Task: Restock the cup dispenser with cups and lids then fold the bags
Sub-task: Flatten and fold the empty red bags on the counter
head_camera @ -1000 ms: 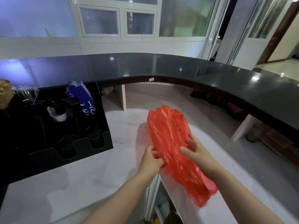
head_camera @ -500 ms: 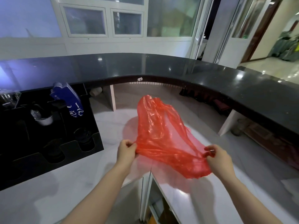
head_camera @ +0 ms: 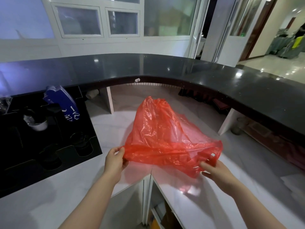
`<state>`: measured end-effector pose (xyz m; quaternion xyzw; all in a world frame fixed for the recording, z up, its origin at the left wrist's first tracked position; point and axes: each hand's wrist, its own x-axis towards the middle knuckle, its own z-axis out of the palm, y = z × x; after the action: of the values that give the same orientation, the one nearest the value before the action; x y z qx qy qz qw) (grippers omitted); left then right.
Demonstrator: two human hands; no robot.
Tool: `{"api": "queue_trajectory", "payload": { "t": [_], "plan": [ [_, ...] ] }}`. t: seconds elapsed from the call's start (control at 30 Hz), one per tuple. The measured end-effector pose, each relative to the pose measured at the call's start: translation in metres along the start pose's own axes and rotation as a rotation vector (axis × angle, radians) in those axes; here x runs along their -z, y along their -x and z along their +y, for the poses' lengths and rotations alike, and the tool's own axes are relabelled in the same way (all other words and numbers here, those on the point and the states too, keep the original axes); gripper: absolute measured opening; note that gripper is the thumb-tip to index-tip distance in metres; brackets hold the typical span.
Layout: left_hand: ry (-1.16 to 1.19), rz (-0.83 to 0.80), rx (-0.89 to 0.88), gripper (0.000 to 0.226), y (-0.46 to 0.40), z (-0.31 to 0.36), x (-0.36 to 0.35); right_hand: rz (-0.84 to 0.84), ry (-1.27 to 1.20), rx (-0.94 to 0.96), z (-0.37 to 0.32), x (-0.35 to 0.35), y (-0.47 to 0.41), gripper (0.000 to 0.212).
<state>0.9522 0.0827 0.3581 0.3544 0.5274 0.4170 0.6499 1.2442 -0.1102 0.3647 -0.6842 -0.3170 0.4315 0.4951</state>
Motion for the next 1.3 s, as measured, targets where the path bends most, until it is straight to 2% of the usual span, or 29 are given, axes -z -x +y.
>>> {"api": "queue_trajectory", "payload": {
  "t": [0.07,0.17,0.23,0.37,0.47,0.6,0.67,0.73,0.8,0.93,1.03,1.1,1.2,1.3],
  "plan": [
    [0.033,-0.043,0.022,0.011,0.002,0.002,0.003,-0.030,0.105,0.009,0.004,0.000,0.001,0.024],
    [0.055,-0.108,0.018,0.011,0.003,0.004,0.007,0.176,0.225,-0.034,0.002,-0.001,-0.001,0.007],
    [0.013,-0.112,-0.004,0.018,0.001,0.005,0.009,0.338,0.179,-0.081,0.002,0.003,-0.005,0.007],
    [-0.059,-0.076,-0.034,0.023,-0.005,0.003,0.014,0.469,-0.090,-0.250,0.006,0.020,-0.007,0.030],
    [-0.055,-0.004,-0.053,0.017,-0.011,0.003,0.016,0.503,-0.379,-0.369,0.008,0.029,-0.005,0.027],
    [-0.116,0.034,-0.093,0.013,-0.016,0.002,0.022,0.504,-0.756,-0.275,0.003,0.032,0.001,0.020],
    [-0.187,0.053,-0.149,0.013,-0.017,0.000,0.027,0.499,-0.834,-0.202,0.001,0.032,0.003,0.027],
    [-0.270,0.083,-0.216,0.014,-0.018,-0.002,0.032,0.559,-0.814,-0.169,0.000,0.035,0.004,0.028],
    [-0.341,0.100,-0.266,0.015,-0.020,-0.003,0.038,0.640,-0.779,-0.144,0.002,0.039,0.005,0.016],
    [-0.398,0.113,-0.299,0.017,-0.024,-0.001,0.043,0.737,-0.739,-0.124,0.007,0.051,0.012,0.022],
    [-0.443,0.034,-0.282,0.013,-0.020,0.000,0.041,0.732,-0.776,-0.108,0.008,0.054,0.018,0.026],
    [-0.419,-0.120,-0.242,0.002,-0.012,0.001,0.040,0.742,-0.782,-0.124,0.013,0.057,0.021,0.034],
    [-0.357,-0.328,-0.180,0.031,-0.004,0.002,0.038,0.739,-0.701,-0.159,0.019,0.056,0.024,0.039],
    [-0.386,-0.289,-0.200,0.044,-0.001,0.003,0.034,0.681,-0.606,-0.138,0.018,0.045,0.027,0.057]
  ]
}}
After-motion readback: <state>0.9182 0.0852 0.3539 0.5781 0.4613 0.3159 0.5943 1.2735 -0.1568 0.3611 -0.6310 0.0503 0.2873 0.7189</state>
